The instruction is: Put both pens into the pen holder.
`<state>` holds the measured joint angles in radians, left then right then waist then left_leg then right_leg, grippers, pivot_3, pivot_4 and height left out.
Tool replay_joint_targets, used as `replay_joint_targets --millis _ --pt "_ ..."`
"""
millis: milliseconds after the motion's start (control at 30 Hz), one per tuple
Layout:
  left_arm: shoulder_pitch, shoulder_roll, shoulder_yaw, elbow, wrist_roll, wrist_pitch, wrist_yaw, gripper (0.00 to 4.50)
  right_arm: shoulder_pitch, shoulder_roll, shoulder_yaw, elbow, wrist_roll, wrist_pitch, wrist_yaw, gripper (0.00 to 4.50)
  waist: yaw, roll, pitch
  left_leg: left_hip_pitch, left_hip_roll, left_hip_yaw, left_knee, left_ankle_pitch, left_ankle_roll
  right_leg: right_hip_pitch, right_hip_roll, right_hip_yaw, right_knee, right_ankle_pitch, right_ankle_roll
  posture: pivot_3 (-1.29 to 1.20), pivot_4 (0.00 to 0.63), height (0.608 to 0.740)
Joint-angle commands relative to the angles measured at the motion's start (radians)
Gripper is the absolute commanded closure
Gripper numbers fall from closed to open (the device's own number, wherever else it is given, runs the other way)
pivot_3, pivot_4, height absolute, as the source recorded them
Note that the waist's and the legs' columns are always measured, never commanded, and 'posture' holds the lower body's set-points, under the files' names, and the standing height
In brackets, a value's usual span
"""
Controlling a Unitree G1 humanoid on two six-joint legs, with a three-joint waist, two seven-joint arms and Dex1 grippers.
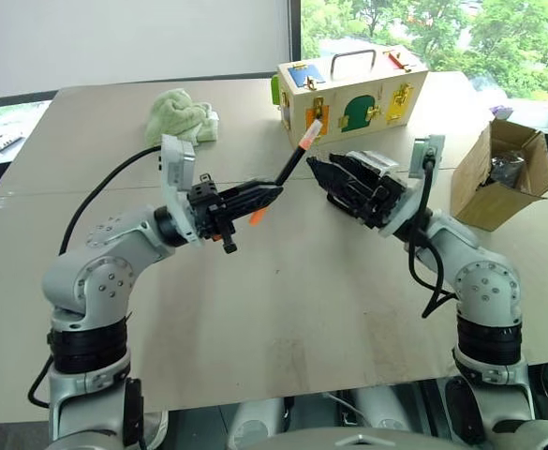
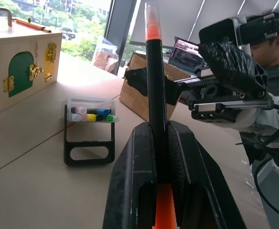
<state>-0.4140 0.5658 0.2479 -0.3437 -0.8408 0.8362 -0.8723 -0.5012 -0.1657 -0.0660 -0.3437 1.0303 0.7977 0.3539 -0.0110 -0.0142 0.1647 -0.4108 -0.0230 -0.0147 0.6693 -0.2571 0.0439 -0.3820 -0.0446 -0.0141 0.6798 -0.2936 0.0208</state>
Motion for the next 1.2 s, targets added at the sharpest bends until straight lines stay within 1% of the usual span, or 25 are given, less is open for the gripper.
replay_joint_targets --millis 33,167,267,433,500,533,600,667,700,767,833,967,1100,1200 --pt "0.010 0.015 -0.008 -0.022 -0.010 -0.032 -0.009 4.44 -0.044 0.011 0.031 0.018 0.005 -0.004 0.053 0.00 -0.002 0.000 0.000 0.000 0.000 0.000 0.000 0.000 0.000 0.000 0.000 0.000 0.000 0.000 0.000 0.00 0.150 0.740" --pt "0.015 0.016 -0.032 -0.023 0.000 -0.045 -0.004 4.44 -0.086 0.030 0.082 0.068 -0.059 -0.032 0.090 0.00 -0.005 0.001 0.000 0.000 0.000 0.000 0.000 0.000 0.000 -0.001 0.001 0.000 0.001 0.000 0.000 0.00 0.150 0.740" --pt "0.010 0.018 -0.046 -0.017 0.004 -0.045 0.000 4.50 -0.102 0.051 0.091 0.090 -0.095 -0.057 0.092 0.83 -0.004 0.001 0.000 0.000 0.000 0.000 0.000 0.000 0.000 -0.002 0.001 0.001 0.001 0.000 0.000 0.00 0.150 0.740" --pt "0.010 0.020 -0.057 -0.016 -0.003 -0.047 0.004 4.50 -0.092 0.055 0.085 0.070 -0.105 -0.052 0.094 3.17 -0.003 0.001 0.000 -0.003 0.000 0.000 0.000 0.000 0.000 -0.005 0.001 0.001 0.001 0.000 0.000 0.00 0.150 0.740" --pt "0.006 0.015 -0.060 -0.009 -0.008 -0.046 0.007 4.50 -0.090 0.052 0.082 0.065 -0.103 -0.047 0.095 4.23 -0.003 0.001 0.000 -0.003 0.000 0.001 0.000 0.000 0.000 -0.005 0.001 0.001 0.001 0.000 0.000 0.00 0.150 0.740" --pt "0.002 0.012 -0.060 -0.002 -0.008 -0.046 0.013 3.79 -0.091 0.052 0.083 0.064 -0.103 -0.045 0.096 4.38 -0.003 0.001 0.000 -0.003 0.000 0.000 0.000 0.000 0.000 -0.005 0.001 0.001 0.001 0.000 0.000 0.00 0.150 0.740" --pt "-0.005 0.009 -0.064 0.004 -0.002 -0.050 0.019 3.37 -0.095 0.049 0.085 0.061 -0.108 -0.046 0.100 4.38 -0.003 0.001 0.000 -0.003 0.000 0.001 0.000 0.000 0.000 -0.005 0.001 0.001 0.002 0.000 0.000 0.00 0.150 0.740" --pt "-0.007 0.011 -0.072 -0.003 0.003 -0.054 0.024 2.33 -0.099 0.043 0.085 0.056 -0.112 -0.047 0.105 4.39 -0.003 0.001 0.000 -0.003 0.000 0.001 0.000 0.000 0.000 -0.005 0.001 0.001 0.002 0.000 0.000 0.00 0.150 0.740" --pt "-0.007 0.015 -0.073 -0.010 0.009 -0.055 0.033 1.92 -0.105 0.029 0.085 0.051 -0.122 -0.050 0.113 4.39 -0.003 0.001 0.000 -0.003 0.000 0.001 0.000 0.000 0.000 -0.005 0.001 0.001 0.002 0.000 0.000 0.00 0.150 0.740" --pt "-0.008 0.026 -0.065 -0.017 0.009 -0.049 0.046 1.92 -0.125 -0.024 0.094 0.047 -0.173 -0.070 0.148 4.39 -0.003 0.001 0.000 -0.003 0.000 0.001 0.000 0.000 0.000 -0.005 0.001 0.001 0.002 0.000 0.000 0.00 0.150 0.740" --pt "-0.008 0.048 -0.044 -0.025 0.001 -0.041 0.052 1.92 -0.158 -0.107 0.121 0.058 -0.278 -0.130 0.204 4.39 -0.003 0.001 0.001 -0.004 0.000 0.001 0.000 0.000 0.000 -0.005 0.001 0.001 0.001 0.000 0.000 0.00 0.150 0.740" --pt "0.009 0.142 -0.030 -0.069 0.032 -0.054 0.033 1.92 -0.241 -0.255 0.176 0.128 -0.501 -0.319 0.318 4.39 -0.004 0.001 0.001 -0.003 0.000 0.001 0.000 0.000 0.000 -0.006 0.001 0.002 0.001 0.000 0.000 0.00 0.150 0.740" --pt "0.014 0.194 -0.036 -0.105 0.053 -0.071 0.037 1.92 -0.307 -0.278 0.173 0.234 -0.638 -0.514 0.351 4.39 -0.005 0.001 0.001 -0.003 0.001 0.002 -0.001 0.000 0.000 -0.007 0.002 0.002 0.001 0.000 0.000 0.00 0.150 0.740" --pt "0.027 0.199 -0.040 -0.132 0.044 -0.070 0.038 1.92 -0.312 -0.287 0.196 0.311 -0.747 -0.656 0.371 4.39 -0.003 0.001 0.001 -0.004 0.001 0.003 -0.001 0.000 0.000 -0.007 0.001 0.003 0.001 0.000 0.000 0.00 0.150 0.740"
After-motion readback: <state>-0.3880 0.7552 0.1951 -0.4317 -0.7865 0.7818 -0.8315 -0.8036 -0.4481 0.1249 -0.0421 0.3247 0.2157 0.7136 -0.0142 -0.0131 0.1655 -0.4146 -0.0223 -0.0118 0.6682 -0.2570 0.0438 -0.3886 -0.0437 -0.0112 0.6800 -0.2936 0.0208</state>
